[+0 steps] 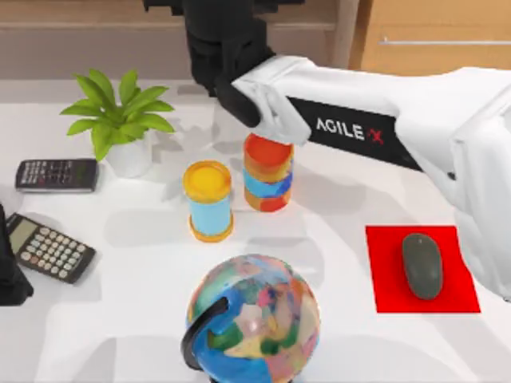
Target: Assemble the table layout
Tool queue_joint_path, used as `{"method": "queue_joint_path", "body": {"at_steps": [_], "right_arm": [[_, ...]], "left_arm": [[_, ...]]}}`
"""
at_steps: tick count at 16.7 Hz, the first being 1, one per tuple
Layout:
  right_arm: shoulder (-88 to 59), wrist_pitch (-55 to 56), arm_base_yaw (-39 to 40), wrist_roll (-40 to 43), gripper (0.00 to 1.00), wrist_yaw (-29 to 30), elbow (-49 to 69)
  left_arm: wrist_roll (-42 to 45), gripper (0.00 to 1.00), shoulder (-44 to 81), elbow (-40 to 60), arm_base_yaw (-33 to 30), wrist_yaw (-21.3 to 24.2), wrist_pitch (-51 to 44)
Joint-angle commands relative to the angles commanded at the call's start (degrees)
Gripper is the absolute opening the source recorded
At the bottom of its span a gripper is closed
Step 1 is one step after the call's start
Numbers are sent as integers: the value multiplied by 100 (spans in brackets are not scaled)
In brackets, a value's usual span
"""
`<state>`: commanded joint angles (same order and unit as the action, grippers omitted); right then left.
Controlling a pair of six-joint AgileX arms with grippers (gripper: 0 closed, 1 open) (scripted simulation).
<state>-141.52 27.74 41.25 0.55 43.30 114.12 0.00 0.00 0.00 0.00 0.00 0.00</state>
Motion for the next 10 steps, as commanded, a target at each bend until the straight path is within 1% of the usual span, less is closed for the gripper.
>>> {"method": "queue_joint_path", "body": {"at_steps": [4,5,10], "right_arm": [[0,0,0,0,2,0,0],[0,0,0,0,0,0,0],[0,0,0,0,0,0,0]], "left_arm": [[0,100,0,0,0,0,0],[0,100,0,0,0,0,0],[0,100,0,0,0,0,0]]}}
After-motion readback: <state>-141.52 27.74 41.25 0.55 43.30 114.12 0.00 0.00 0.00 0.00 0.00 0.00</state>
